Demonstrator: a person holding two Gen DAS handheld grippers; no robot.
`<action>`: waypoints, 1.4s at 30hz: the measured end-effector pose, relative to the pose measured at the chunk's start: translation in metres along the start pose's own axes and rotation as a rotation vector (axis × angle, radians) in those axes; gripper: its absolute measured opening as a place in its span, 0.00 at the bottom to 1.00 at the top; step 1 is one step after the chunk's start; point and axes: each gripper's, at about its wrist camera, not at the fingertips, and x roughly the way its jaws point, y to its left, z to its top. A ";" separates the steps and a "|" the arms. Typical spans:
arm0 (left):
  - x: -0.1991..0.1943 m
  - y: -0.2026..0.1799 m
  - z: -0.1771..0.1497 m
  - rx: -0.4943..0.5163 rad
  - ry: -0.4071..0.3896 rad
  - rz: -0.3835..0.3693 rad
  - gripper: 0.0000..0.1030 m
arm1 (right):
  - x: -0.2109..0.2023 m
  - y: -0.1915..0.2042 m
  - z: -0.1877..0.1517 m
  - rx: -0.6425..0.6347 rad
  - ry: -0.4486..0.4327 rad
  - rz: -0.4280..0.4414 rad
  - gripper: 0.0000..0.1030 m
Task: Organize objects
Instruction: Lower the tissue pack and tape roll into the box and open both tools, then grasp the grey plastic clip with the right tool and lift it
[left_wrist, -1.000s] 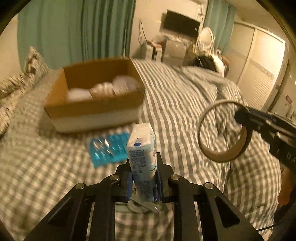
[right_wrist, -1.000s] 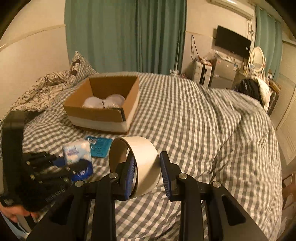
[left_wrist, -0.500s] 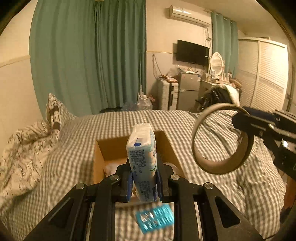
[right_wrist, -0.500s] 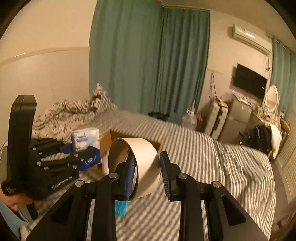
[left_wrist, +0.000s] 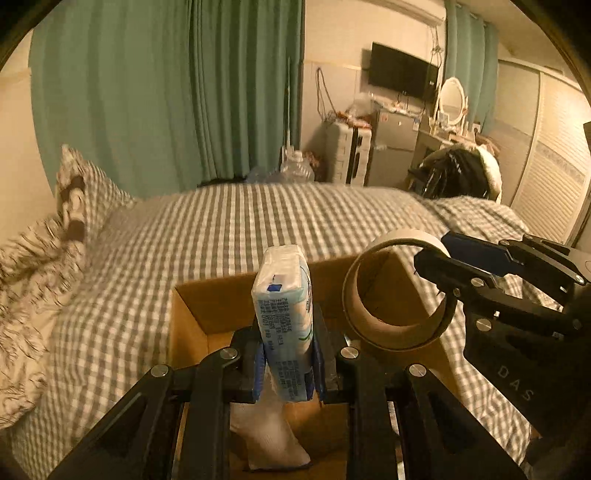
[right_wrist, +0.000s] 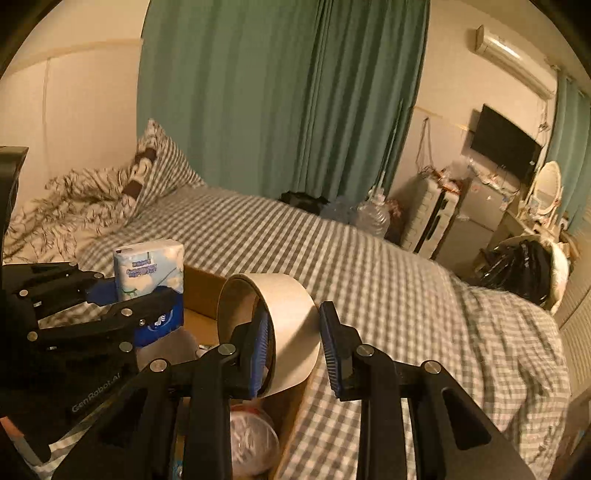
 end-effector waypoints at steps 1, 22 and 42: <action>0.007 0.003 -0.003 -0.001 0.015 0.002 0.20 | 0.008 0.001 -0.003 0.003 0.009 0.004 0.26; -0.148 -0.012 -0.019 0.026 -0.132 0.164 1.00 | -0.140 -0.026 0.000 0.090 -0.160 0.002 0.87; -0.214 -0.038 -0.167 -0.078 -0.142 0.217 1.00 | -0.203 0.030 -0.145 0.002 -0.066 0.069 1.00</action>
